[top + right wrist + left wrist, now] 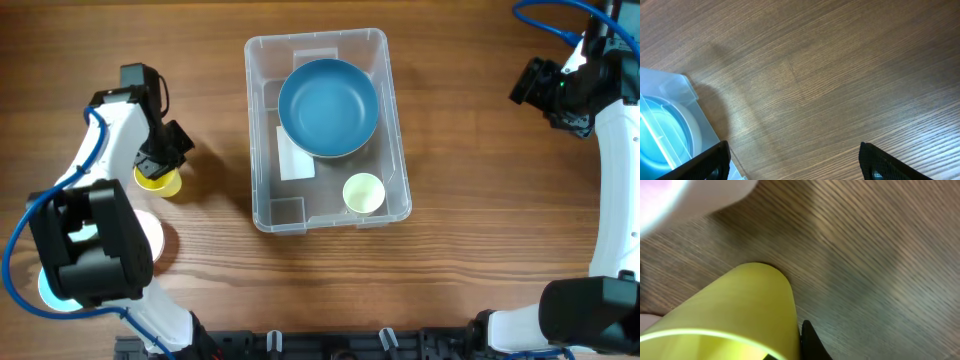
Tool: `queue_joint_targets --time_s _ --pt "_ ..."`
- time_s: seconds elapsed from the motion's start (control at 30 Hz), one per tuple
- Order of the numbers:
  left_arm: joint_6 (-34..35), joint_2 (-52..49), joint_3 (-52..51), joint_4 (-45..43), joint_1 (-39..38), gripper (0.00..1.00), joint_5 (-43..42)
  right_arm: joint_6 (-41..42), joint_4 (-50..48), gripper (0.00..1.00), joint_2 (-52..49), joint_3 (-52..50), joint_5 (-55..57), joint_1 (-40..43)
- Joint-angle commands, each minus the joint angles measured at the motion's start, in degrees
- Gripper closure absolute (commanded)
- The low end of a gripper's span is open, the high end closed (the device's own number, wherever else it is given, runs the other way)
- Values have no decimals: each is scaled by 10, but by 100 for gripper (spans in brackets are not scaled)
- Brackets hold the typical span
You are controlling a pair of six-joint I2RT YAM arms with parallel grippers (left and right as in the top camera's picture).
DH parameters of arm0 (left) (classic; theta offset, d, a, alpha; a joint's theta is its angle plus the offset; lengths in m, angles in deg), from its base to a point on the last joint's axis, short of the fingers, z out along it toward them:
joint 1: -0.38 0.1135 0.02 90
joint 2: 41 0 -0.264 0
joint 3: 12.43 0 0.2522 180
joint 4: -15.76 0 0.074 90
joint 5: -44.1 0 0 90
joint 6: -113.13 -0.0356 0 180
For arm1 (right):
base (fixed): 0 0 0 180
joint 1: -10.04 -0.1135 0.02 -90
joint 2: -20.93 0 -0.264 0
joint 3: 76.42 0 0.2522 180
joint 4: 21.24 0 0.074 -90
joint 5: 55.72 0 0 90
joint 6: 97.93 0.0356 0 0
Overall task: Pack container
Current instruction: 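Drop the yellow cup into the cream cup in the container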
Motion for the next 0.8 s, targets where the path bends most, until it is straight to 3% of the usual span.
queue_joint_targets --time_s 0.0,0.13,0.23,0.33,0.43,0.53,0.77 --pt "-3 24 36 42 -26 96 -5 1 1 17 13 -2 -1 -2" --pt "-3 103 216 178 -126 96 -5 1 1 17 13 -2 -1 -2" --pt "7 126 332 226 -276 96 -5 1 1 17 13 -2 -1 -2" --pt "52 111 336 198 -404 96 -7 1 1 17 13 -2 -1 -2" --pt "93 65 336 183 -477 96 -23 1 2 17 13 -2 -1 -2" --pt "96 14 336 182 -515 96 -88 0 3 17 13 -2 -1 -2" --pt "90 -56 335 172 -559 96 -115 1 2 16 13 -2 -1 -2"
